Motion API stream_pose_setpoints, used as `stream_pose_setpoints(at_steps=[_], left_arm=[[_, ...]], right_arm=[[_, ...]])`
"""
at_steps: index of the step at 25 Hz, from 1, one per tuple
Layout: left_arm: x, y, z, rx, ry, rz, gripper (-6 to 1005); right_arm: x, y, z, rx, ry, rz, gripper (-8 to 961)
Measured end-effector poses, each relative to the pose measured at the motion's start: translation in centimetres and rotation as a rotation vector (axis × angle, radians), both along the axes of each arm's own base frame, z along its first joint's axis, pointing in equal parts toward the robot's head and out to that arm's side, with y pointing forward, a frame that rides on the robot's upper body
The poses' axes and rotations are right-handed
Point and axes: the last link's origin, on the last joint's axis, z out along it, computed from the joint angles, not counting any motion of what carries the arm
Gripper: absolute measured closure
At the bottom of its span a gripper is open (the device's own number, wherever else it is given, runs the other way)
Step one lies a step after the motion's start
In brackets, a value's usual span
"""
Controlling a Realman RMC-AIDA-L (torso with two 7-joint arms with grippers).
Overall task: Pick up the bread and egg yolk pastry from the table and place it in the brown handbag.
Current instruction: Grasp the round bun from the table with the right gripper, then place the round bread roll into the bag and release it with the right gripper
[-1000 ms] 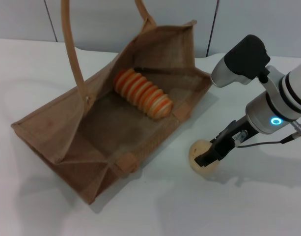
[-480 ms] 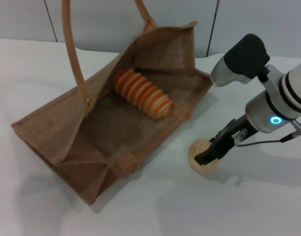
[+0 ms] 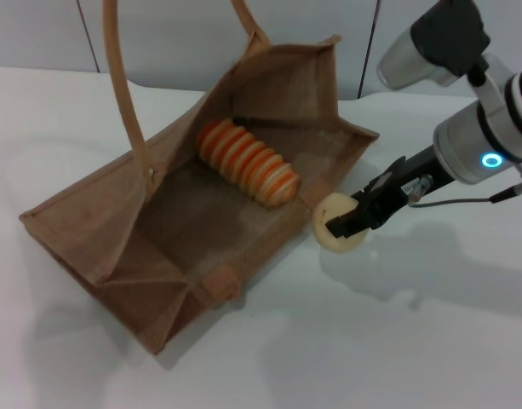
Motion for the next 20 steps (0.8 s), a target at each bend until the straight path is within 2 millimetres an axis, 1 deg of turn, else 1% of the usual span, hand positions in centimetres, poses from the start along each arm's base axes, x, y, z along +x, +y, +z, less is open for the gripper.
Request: stream_pose_setpoints(at_steps=[3,6,8,11,15,20], left_arm=[[0.1,0.0,0.0,0.0,0.0,-0.004,885],[0.5,0.0,-0.1,-0.003,-0.006,-0.015,885],[0.9,0.1,-0.2,-0.007,-0.01,-0.027,885],[2.0,0.2,-0.5,-0.016,-0.012,-0.055,885],[3.5,0.2,-1.1,-0.031,-0.017,-0.098,885],[4.8,-0.2,-1.4,-0.053,-0.064,-0.154,885]], right_arm=[[-0.8,-0.1,0.5,0.005,0.017,0.012,377],[-2.7,-0.3,1.1,0.017,0.047,0.054,384],[-3.8,-0.5,1.1,0.014,0.074,0.083,390],[-5.1,-0.5,0.5,0.005,0.116,0.108,395],[-5.3,0.1,-0.9,0.008,0.146,0.113,401],[-5.6,0.9,-2.7,-0.027,0.221,0.116,409]])
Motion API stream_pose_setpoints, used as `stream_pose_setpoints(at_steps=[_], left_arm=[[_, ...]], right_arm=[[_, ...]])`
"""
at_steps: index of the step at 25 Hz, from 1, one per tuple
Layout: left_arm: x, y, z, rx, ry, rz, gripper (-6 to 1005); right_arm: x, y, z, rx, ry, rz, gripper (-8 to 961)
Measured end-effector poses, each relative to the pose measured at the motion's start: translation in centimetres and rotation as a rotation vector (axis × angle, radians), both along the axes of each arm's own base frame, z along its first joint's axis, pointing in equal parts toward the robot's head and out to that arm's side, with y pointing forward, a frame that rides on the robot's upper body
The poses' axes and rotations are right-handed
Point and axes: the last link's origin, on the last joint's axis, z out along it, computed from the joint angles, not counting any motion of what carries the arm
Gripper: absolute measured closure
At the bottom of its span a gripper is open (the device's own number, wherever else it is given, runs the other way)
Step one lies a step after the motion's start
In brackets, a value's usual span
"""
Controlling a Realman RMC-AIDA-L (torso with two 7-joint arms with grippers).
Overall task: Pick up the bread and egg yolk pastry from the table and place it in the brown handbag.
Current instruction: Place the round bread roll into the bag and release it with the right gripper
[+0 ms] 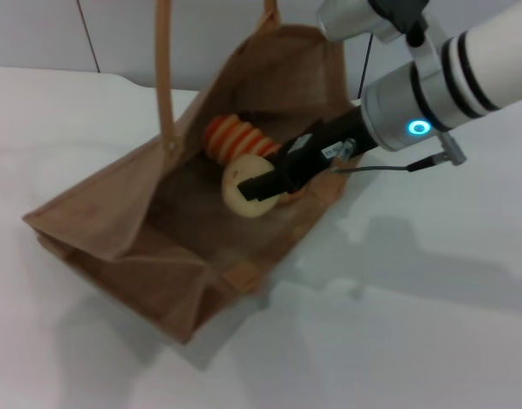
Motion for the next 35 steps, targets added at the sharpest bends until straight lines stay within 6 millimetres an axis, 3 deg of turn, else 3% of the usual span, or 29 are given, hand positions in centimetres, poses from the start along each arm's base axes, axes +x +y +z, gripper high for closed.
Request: stream_pose_setpoints(at_steps=[8,24,30,35], left_arm=[[1.3,-0.4,-0.1,-0.015,-0.027,-0.049,885],[0.9,-0.3,0.2,0.002,-0.026,-0.041,885],[0.7,-0.3,0.3,0.006,-0.028,-0.035,885],[-0.2,-0.2,0.7,0.021,-0.027,-0.009,885]], right_arm=[[0.2,0.9,-1.0,-0.006,0.044,-0.015,412],[-0.6,1.7,-1.8,-0.001,0.015,-0.023,331],[-0.6,1.9,-1.6,0.006,0.021,-0.036,98],[-0.3,1.9,-1.5,0.009,0.011,-0.037,91]])
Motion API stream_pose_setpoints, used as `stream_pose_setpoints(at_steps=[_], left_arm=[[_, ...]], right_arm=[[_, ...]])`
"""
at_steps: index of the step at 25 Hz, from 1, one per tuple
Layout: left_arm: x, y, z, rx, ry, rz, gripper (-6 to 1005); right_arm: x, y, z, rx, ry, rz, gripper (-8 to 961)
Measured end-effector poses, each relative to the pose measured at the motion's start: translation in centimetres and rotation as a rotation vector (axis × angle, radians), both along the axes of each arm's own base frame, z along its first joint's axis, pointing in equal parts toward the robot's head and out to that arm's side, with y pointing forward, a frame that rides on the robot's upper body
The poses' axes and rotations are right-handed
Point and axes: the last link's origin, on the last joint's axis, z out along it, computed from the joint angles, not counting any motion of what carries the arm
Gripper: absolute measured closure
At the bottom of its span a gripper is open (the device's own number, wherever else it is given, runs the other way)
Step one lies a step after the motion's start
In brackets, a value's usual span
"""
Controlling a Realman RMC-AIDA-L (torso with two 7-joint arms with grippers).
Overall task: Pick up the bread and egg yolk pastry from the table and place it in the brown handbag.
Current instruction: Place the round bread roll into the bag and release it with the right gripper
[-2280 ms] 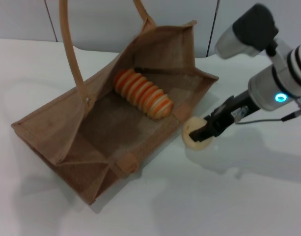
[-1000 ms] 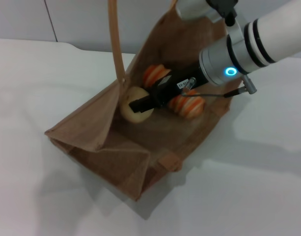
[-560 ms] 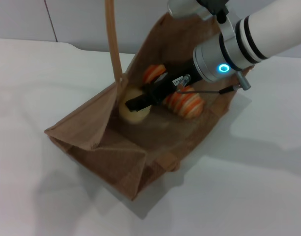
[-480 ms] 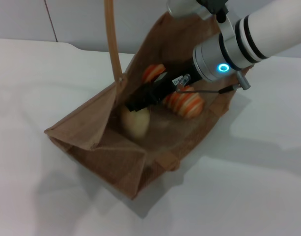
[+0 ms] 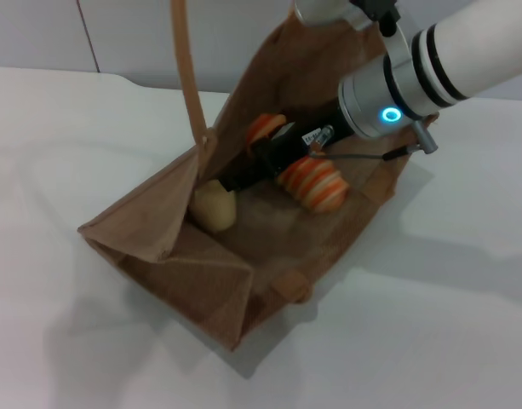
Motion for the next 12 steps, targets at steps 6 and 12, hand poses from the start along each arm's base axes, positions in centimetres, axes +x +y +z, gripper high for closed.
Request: stream_pose_setpoints(at_steps=[6,12], left_arm=[[-3.1,0.5,0.8,0.074,0.0,0.084,885],[-5.3,0.7,1.0,0.111,-0.027,0.13,885]], right_arm=[[4.4,1.4,3.2,0.107,-0.036,-0.088,95],[9.6,2.1,8.5,0.292,-0.07,-0.187,101]])
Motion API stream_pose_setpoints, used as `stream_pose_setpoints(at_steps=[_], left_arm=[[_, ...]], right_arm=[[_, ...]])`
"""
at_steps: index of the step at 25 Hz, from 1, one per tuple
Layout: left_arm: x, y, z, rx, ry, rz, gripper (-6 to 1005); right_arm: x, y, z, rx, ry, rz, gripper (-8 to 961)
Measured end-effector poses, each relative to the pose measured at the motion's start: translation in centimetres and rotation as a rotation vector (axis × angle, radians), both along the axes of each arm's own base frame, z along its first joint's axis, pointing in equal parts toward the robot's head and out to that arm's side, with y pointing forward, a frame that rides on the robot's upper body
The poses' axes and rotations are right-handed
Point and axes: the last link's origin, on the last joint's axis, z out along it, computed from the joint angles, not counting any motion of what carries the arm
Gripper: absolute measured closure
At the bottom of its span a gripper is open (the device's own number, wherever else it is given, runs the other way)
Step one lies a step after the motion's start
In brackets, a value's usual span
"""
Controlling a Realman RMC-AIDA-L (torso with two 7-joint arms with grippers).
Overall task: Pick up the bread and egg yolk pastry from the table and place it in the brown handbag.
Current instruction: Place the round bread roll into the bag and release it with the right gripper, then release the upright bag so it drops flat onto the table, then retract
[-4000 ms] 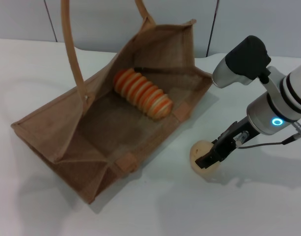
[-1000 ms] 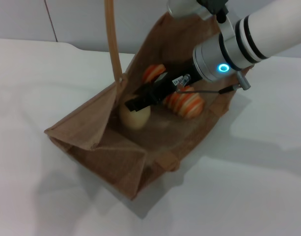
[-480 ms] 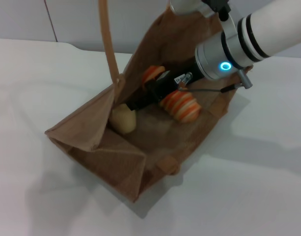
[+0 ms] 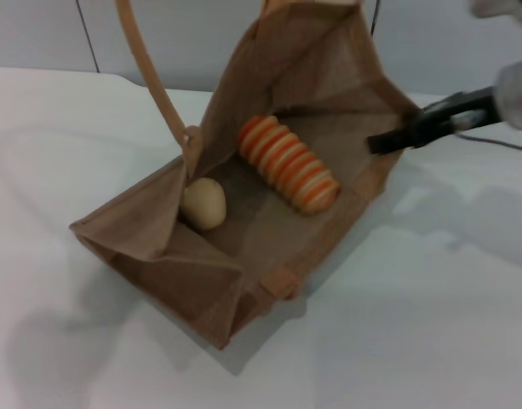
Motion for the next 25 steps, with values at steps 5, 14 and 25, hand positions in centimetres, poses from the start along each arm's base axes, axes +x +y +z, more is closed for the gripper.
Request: stream_pose_setpoints(at_steps=[5,14,25], left_arm=[[-1.3,0.4,-0.5,-0.002,-0.034,0.024,885],[-3.6,1.1,-2.6,-0.095,-0.157,-0.022,885],[-5.7,1.6,-6.1,-0.168,-0.308,-0.225,759]], right_arm=[[2.4,-0.2,2.8,0.114,-0.015,-0.032,102],[4.2,0.4,6.0,0.267,0.032,-0.065,103],[4.0,0.5,7.0,0.493,0.326,0.111,104]])
